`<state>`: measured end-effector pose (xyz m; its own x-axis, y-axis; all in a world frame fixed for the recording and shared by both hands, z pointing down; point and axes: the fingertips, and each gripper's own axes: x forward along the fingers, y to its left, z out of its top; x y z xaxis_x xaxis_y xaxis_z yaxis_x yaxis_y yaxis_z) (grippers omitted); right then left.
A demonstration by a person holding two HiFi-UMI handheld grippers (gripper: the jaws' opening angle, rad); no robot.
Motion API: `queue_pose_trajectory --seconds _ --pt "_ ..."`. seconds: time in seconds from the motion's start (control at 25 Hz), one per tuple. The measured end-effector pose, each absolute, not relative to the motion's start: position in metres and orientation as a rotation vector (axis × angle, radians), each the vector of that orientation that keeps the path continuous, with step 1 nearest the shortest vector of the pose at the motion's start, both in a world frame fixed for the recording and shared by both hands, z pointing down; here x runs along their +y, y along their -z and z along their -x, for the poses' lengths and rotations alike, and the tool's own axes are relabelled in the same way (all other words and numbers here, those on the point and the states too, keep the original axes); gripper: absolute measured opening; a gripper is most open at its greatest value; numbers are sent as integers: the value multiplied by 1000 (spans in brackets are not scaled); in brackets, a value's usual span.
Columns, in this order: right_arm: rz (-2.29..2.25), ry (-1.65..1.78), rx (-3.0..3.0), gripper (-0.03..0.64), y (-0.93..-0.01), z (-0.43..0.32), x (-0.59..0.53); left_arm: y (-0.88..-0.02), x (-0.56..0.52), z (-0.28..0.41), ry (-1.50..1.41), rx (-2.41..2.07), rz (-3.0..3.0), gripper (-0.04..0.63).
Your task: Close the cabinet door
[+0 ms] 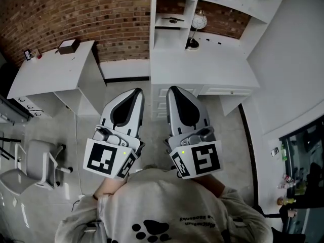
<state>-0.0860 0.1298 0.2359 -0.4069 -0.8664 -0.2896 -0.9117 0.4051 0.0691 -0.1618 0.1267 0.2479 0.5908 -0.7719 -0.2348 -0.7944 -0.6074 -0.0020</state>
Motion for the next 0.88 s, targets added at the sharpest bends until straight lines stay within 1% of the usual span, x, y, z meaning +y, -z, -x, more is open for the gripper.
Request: queue_pose_trajectory --seconds 0.24,0.88 --pt "1633 -302 2423 18 -241 93 98 -256 92 167 -292 1284 2751 7" --pt "1657 -284 2444 19 -253 108 50 -270 43 178 -299 1276 2795 8"
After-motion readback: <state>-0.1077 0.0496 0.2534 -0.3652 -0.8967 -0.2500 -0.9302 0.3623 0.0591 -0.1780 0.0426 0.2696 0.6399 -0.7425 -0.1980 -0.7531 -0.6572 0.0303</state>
